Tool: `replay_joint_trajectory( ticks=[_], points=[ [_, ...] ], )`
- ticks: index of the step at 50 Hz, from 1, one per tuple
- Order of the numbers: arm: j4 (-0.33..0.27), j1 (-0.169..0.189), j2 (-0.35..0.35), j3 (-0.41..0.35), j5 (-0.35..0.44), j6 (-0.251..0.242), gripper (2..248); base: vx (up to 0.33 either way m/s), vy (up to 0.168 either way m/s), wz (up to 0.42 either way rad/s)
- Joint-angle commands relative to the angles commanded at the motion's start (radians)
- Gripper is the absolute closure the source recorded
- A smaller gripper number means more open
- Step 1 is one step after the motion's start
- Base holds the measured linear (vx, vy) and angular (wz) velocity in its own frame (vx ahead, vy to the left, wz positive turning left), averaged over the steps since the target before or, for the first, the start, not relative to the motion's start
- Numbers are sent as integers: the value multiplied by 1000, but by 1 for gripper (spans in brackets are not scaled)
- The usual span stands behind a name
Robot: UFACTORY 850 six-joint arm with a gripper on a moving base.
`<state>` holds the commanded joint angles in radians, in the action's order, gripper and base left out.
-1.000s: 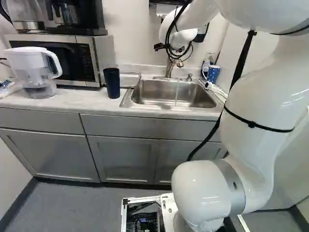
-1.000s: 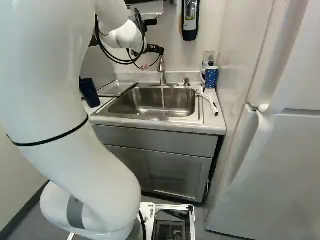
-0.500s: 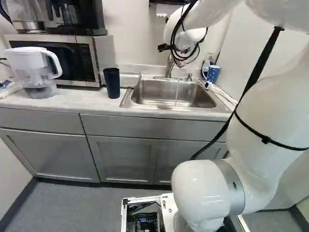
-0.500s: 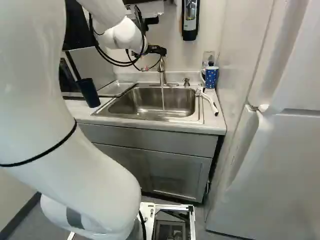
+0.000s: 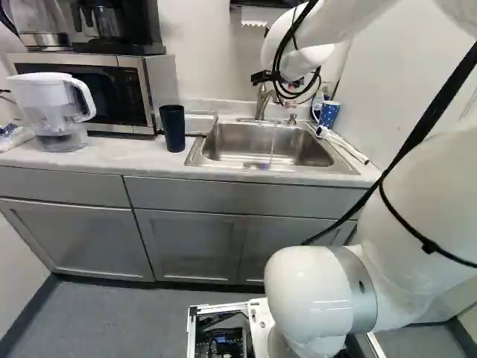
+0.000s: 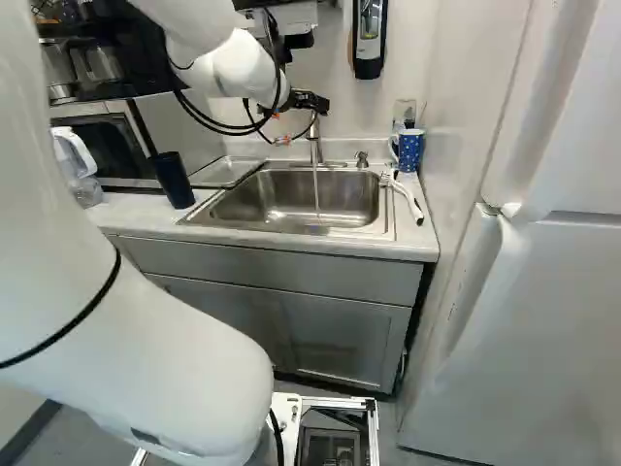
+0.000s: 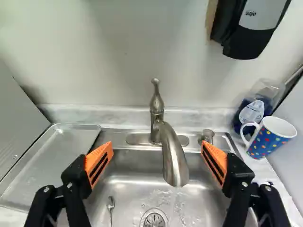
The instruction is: Rinse the cup and place it in the tray
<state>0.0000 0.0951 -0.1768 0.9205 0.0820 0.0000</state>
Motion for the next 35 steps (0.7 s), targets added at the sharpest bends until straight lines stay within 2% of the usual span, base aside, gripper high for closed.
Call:
replay_joint_trajectory(
  ticks=[19, 35],
  points=[
    [-7, 34, -86, -76, -179, 0, 3, 0, 0, 0],
    [-15, 34, -90, -80, -347, 0, 3, 0, 0, 0]
  ],
)
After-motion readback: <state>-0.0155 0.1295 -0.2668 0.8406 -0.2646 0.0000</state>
